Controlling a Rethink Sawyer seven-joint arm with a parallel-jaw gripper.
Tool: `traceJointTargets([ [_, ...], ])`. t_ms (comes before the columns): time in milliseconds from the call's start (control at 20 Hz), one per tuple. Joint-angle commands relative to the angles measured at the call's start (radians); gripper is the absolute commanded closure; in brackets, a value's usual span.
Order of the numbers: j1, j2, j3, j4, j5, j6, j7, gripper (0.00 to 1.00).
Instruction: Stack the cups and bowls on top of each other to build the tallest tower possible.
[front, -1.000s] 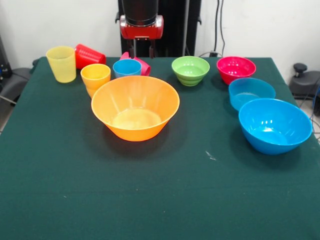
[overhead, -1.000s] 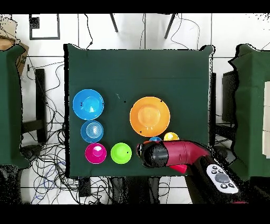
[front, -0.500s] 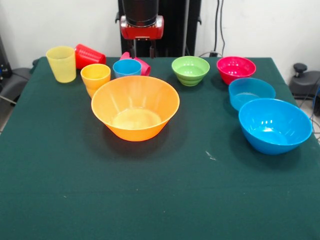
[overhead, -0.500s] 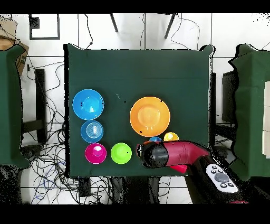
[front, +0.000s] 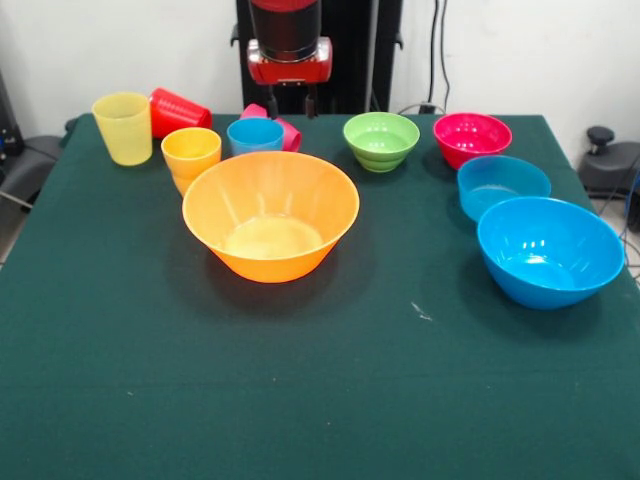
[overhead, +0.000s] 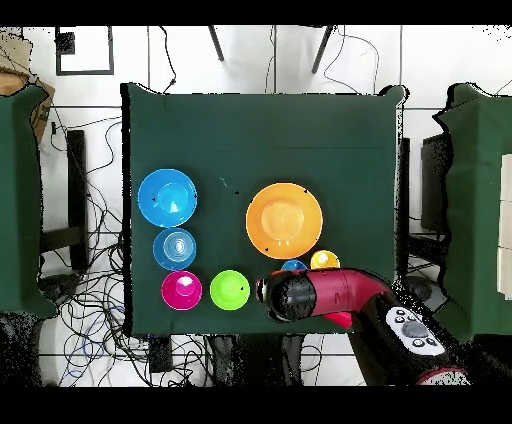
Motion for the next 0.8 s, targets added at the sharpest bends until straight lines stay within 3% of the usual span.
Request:
traceJointTargets([
  [50, -0.01, 0.086, 0.029, -0.031, -0.087, -0.084, -0.016, 0.0],
  [200, -0.015, 0.081, 0.037, -0.028, -0.096, -0.088, -0.021, 0.0],
  [350, 0.019, 0.023, 0.009, -0.029, -0.131, -0.06, -0.013, 0.0],
  [800, 0.022, -0.06, 0.022, 0.007, -0.125, -0.013, -0.021, 0.0],
])
